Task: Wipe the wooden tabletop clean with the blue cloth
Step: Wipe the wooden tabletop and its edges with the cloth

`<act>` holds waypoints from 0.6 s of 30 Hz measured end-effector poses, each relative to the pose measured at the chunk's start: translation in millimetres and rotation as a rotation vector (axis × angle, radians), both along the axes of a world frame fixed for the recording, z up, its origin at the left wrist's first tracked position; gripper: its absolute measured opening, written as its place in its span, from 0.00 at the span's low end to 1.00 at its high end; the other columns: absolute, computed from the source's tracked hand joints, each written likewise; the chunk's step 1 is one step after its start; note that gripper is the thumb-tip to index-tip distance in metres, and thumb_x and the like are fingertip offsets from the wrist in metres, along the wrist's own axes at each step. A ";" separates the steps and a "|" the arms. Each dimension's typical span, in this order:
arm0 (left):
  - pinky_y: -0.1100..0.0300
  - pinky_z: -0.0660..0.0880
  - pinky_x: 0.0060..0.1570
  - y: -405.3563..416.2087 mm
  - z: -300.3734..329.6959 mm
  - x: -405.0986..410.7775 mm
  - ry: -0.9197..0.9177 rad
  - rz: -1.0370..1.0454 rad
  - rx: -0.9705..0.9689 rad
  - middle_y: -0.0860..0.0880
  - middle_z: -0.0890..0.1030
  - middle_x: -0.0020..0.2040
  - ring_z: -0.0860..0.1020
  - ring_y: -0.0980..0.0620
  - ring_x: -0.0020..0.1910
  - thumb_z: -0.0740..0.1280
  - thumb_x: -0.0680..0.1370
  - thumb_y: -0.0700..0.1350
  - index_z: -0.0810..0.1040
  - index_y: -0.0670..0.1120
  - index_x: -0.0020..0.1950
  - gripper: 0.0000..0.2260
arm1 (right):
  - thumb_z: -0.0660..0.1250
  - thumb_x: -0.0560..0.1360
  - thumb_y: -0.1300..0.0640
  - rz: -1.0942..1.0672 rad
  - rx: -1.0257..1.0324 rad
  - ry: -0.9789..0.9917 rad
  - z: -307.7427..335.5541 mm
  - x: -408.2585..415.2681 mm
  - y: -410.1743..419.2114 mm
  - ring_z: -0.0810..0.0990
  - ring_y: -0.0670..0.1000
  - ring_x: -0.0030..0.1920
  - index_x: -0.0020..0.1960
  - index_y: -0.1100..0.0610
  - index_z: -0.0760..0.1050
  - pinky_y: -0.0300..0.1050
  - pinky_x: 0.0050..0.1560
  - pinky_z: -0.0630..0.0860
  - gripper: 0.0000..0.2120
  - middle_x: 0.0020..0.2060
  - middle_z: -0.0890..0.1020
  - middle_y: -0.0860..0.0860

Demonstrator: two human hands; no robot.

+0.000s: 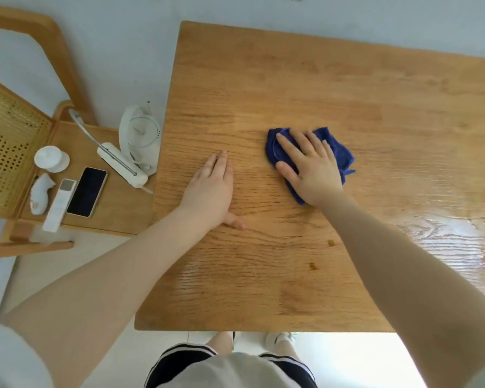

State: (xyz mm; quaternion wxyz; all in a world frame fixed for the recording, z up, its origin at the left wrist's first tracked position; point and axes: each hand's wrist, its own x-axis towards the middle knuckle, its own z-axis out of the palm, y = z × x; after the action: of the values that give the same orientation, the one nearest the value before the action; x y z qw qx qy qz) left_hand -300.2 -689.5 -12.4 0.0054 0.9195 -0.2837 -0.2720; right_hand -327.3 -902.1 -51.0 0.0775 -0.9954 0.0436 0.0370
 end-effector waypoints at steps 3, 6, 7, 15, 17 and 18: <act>0.53 0.44 0.73 1.1 0.1 -5.0 0.030 0.011 0.031 0.42 0.36 0.76 0.40 0.44 0.76 0.72 0.61 0.66 0.38 0.38 0.75 0.60 | 0.46 0.75 0.37 0.080 -0.005 -0.002 -2.8 -45.7 25.1 0.56 0.58 0.74 0.73 0.44 0.57 0.61 0.70 0.55 0.28 0.74 0.60 0.52; 0.52 0.45 0.73 2.9 5.1 -2.3 0.026 0.027 0.028 0.43 0.37 0.76 0.41 0.44 0.76 0.73 0.62 0.65 0.39 0.38 0.75 0.60 | 0.50 0.76 0.38 0.226 -0.016 0.036 -0.6 -86.9 48.7 0.56 0.58 0.74 0.72 0.45 0.60 0.61 0.70 0.52 0.27 0.74 0.60 0.52; 0.51 0.45 0.74 2.5 7.0 -1.0 0.025 0.027 0.026 0.43 0.37 0.76 0.41 0.44 0.76 0.73 0.62 0.65 0.39 0.38 0.75 0.60 | 0.51 0.76 0.38 0.272 -0.032 0.031 1.3 -90.5 48.5 0.57 0.57 0.73 0.72 0.46 0.61 0.61 0.70 0.52 0.27 0.73 0.61 0.53; 0.49 0.47 0.75 -8.2 9.3 0.6 0.015 0.038 0.044 0.43 0.37 0.76 0.40 0.45 0.76 0.74 0.61 0.63 0.38 0.39 0.75 0.61 | 0.49 0.81 0.47 -0.091 0.099 -0.055 7.0 -13.7 -7.5 0.54 0.55 0.74 0.73 0.50 0.61 0.53 0.73 0.48 0.21 0.74 0.58 0.54; 0.50 0.47 0.75 -4.5 5.3 0.6 0.007 0.043 0.040 0.43 0.36 0.76 0.40 0.45 0.76 0.73 0.61 0.64 0.37 0.39 0.75 0.61 | 0.49 0.81 0.48 -0.130 0.099 -0.062 2.9 -10.5 -3.6 0.51 0.54 0.75 0.73 0.49 0.60 0.52 0.73 0.46 0.21 0.75 0.56 0.52; 0.50 0.47 0.75 -2.2 4.4 -1.5 0.011 0.041 0.042 0.44 0.36 0.76 0.39 0.46 0.76 0.73 0.61 0.65 0.37 0.40 0.75 0.60 | 0.49 0.81 0.48 -0.108 0.109 -0.070 1.0 -19.1 2.0 0.52 0.54 0.75 0.73 0.49 0.61 0.53 0.73 0.48 0.21 0.75 0.56 0.53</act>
State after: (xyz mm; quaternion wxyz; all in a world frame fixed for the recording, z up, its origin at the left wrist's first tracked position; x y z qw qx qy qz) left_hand -301.7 -691.7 -8.1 -0.0069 0.9236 -0.2588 -0.2828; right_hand -346.3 -900.1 -50.0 0.1350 -0.9865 0.0924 0.0001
